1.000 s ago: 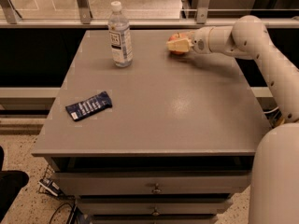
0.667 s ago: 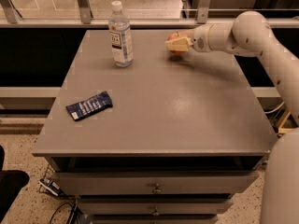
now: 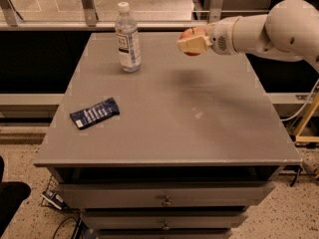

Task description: Move apple near rxbar blueberry

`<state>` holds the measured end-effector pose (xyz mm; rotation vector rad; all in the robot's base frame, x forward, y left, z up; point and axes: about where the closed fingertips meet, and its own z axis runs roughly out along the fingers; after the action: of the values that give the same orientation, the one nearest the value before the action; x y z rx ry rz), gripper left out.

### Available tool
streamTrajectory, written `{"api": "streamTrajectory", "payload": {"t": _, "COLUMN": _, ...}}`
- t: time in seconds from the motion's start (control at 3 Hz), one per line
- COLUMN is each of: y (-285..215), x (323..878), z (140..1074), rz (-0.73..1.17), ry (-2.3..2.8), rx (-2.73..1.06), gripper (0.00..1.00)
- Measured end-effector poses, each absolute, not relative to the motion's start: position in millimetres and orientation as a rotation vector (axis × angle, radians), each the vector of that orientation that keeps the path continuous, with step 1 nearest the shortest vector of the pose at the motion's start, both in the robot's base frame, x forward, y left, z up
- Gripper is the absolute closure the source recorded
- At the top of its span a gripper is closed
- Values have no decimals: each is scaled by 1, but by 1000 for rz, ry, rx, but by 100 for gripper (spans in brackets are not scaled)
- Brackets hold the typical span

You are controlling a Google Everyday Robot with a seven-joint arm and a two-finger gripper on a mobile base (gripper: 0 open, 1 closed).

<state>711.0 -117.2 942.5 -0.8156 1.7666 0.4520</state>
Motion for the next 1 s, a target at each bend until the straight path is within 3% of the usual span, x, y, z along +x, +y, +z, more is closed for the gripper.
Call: {"api": "streamTrajectory", "payload": {"t": 1.0, "y": -65, "x": 598, "z": 905, "rz": 600, "ry": 1725, "rx": -915, "gripper": 100}}
